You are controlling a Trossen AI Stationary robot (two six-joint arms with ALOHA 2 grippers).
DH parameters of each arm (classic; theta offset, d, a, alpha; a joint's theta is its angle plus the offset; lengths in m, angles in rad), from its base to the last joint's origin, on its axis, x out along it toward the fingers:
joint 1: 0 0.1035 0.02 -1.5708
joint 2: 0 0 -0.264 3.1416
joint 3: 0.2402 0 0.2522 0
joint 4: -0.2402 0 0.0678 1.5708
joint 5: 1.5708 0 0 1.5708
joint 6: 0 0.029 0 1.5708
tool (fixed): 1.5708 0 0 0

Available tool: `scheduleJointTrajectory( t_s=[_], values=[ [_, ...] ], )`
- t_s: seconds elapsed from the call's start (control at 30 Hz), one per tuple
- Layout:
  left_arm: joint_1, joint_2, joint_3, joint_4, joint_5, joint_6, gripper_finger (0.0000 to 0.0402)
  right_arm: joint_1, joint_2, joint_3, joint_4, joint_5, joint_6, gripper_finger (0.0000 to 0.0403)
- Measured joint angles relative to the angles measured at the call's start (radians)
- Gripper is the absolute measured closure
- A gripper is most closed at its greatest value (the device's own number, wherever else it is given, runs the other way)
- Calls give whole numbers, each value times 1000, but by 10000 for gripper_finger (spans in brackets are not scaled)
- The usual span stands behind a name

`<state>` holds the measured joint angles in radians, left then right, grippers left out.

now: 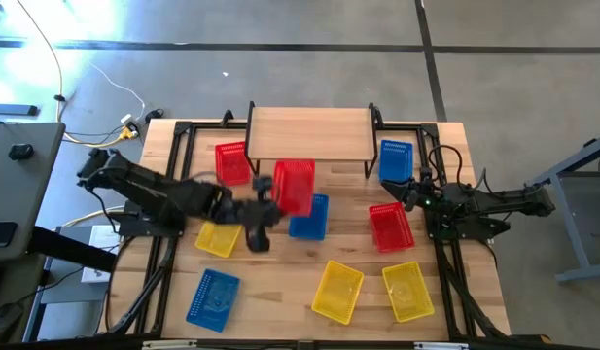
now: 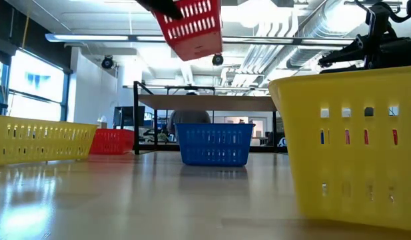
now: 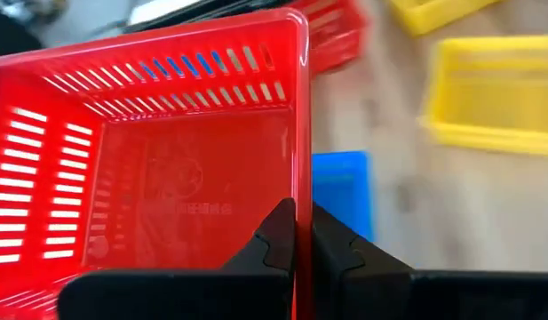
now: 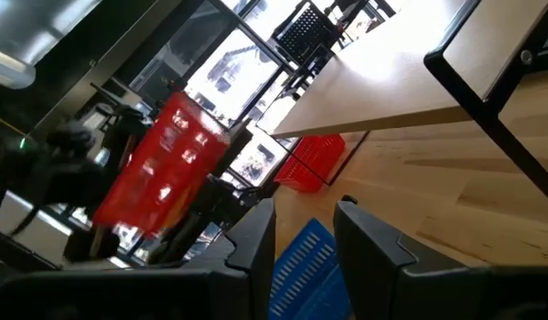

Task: Stack baskets on shelf by color
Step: Put the bottom red bin on the shelf

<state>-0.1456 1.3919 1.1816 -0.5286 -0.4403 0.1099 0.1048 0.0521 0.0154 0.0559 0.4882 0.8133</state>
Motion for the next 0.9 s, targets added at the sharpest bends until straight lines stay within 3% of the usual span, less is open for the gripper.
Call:
scheduleJointTrajectory(
  t_s=[0.13,0.43,0.7,0.9],
  values=[
    [136,-35,0,-26,34,94,401,0,0,0,2,-1,-10,300],
    [428,-32,0,-63,217,247,401,0,0,22,13,9,-95,300],
    [599,-31,0,-92,338,404,401,0,0,137,-2,82,-301,300],
    [706,-10,0,-105,430,485,401,0,22,281,-141,158,-438,300]
  ],
)
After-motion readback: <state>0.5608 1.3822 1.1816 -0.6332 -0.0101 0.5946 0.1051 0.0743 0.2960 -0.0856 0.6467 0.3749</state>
